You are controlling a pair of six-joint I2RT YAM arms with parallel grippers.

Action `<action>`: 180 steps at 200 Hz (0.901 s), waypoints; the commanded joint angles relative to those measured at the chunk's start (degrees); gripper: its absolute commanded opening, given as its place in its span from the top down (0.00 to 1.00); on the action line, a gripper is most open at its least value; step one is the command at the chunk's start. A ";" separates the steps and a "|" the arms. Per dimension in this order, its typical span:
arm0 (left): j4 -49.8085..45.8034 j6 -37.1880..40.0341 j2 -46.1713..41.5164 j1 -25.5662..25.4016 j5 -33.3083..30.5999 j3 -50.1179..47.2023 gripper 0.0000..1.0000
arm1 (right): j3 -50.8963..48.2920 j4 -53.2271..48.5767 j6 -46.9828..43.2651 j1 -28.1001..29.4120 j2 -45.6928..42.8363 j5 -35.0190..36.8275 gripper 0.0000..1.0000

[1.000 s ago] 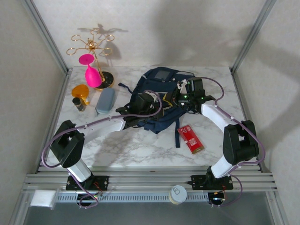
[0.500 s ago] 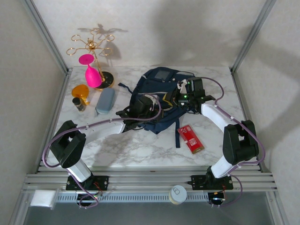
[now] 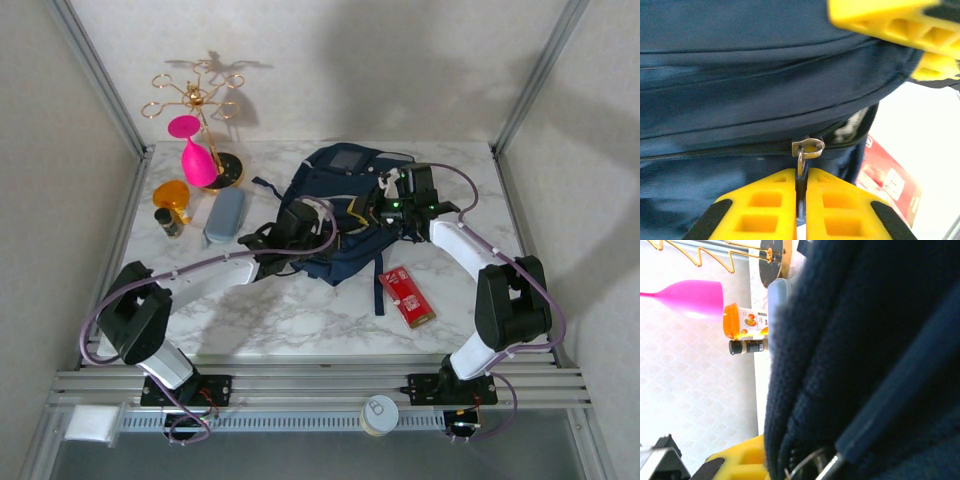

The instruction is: Pack books, pencil case, and school supplies into a backpack

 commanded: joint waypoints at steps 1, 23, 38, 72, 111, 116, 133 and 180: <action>-6.20 3.20 -2.77 3.68 0.16 -1.75 1.00 | 3.16 1.54 -2.57 -1.48 -1.04 -3.33 1.00; -7.99 6.20 -3.63 5.53 1.06 -2.56 1.00 | 3.53 0.32 -2.94 -2.19 -1.47 -4.38 1.00; -8.95 8.23 -3.61 6.28 -0.81 -2.54 1.00 | 4.65 -2.59 -4.72 -2.38 -1.65 -2.83 1.00; -5.07 8.29 -2.64 7.53 1.36 -3.13 1.00 | 4.61 -4.62 -3.33 -1.19 -1.63 3.82 0.94; 3.71 4.38 -2.35 6.62 6.37 -5.64 1.00 | -0.28 4.91 11.80 6.66 -3.50 17.28 0.41; 4.12 4.22 -2.09 6.54 6.83 -5.64 1.00 | -1.63 7.32 14.38 7.95 -3.94 19.52 0.39; 5.36 3.89 -1.40 6.19 7.05 -5.73 1.00 | -4.57 11.32 21.63 12.27 -3.94 29.26 0.33; 5.66 3.95 -2.03 6.34 5.44 -6.47 1.00 | 0.43 11.42 25.56 18.25 1.83 44.87 0.70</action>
